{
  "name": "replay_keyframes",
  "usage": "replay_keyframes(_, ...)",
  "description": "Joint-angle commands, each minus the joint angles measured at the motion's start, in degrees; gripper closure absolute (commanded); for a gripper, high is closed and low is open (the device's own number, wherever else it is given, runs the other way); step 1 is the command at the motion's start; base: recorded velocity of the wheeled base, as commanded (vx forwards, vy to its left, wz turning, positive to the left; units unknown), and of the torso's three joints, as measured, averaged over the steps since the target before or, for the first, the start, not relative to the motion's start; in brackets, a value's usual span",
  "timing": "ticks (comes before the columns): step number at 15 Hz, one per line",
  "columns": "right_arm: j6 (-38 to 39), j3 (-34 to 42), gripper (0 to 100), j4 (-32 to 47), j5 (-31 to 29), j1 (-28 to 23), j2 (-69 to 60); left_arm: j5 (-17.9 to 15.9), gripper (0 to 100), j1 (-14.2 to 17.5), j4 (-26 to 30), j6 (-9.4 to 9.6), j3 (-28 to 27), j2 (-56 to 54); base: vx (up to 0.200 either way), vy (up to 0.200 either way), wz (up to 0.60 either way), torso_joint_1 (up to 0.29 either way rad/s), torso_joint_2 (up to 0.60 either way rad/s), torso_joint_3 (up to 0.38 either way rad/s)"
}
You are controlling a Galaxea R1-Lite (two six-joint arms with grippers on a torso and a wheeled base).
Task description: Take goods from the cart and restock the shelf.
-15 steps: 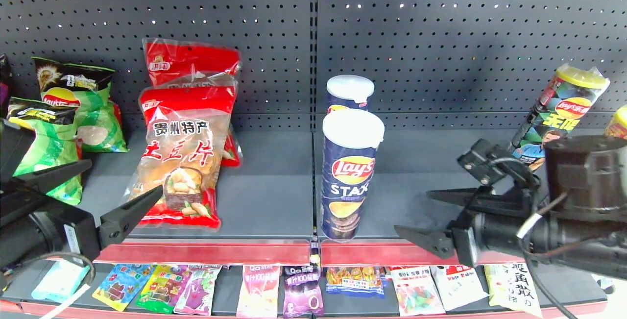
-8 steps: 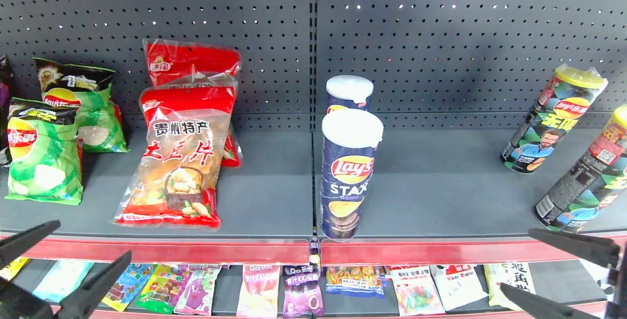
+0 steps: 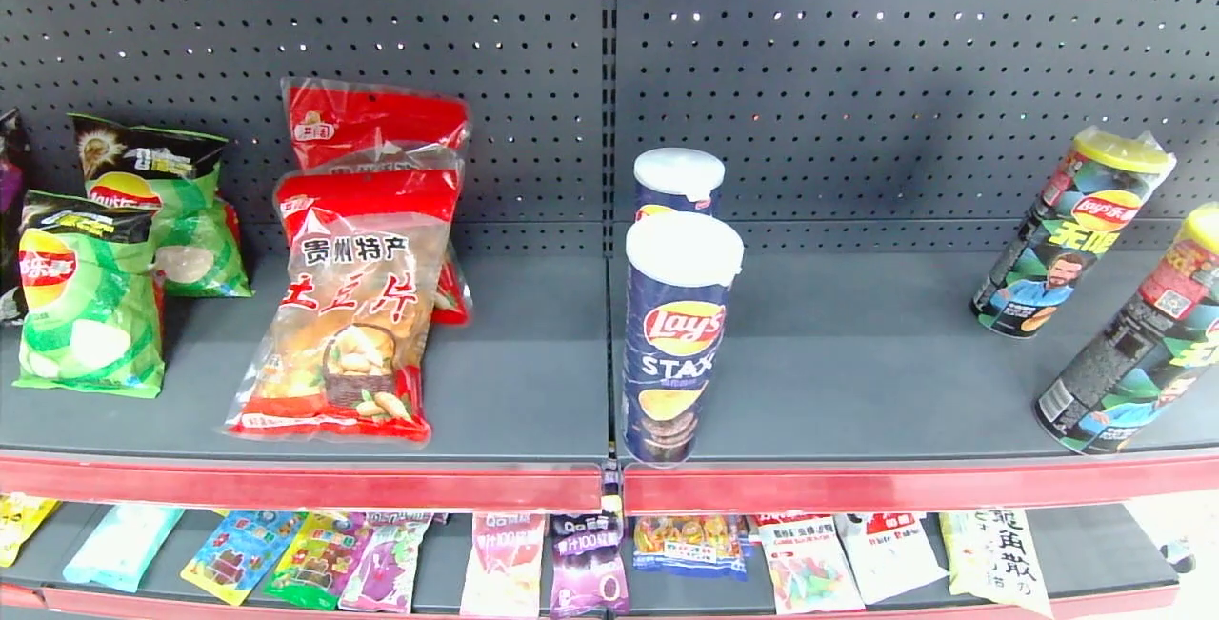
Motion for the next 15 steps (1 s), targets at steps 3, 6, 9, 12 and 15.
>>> replay_keyframes(3,-2.51,3.88,0,3.1,-0.23,-1.07,-16.31,-1.48,0,3.94,-4.12,-1.69,6.15,-13.99,0.0,0.0,0.0,0.0,0.0,0.0)
replay_keyframes(6,-3.56,14.08,0,-11.49,-0.58,-1.07,-16.31,-1.13,0,3.94,-9.66,-0.81,8.79,-14.08,0.0,0.0,0.0,0.0,0.0,0.0)
replay_keyframes(9,-2.95,23.13,0,-26.34,2.32,-1.07,-16.31,-1.04,0,3.94,-9.66,-1.33,8.79,-14.08,0.0,0.0,0.0,0.0,0.0,0.0)
replay_keyframes(12,-2.68,28.05,0,-35.48,-1.37,-1.07,-16.31,-1.39,0,3.94,-9.66,-0.81,8.79,-14.08,0.0,0.0,0.0,0.0,0.0,0.0)
replay_keyframes(15,-1.8,28.05,0,-34.69,-1.55,-0.98,-16.22,-1.57,0,3.94,-9.66,0.6,8.79,-14.08,0.0,0.0,0.0,0.0,0.0,0.0)
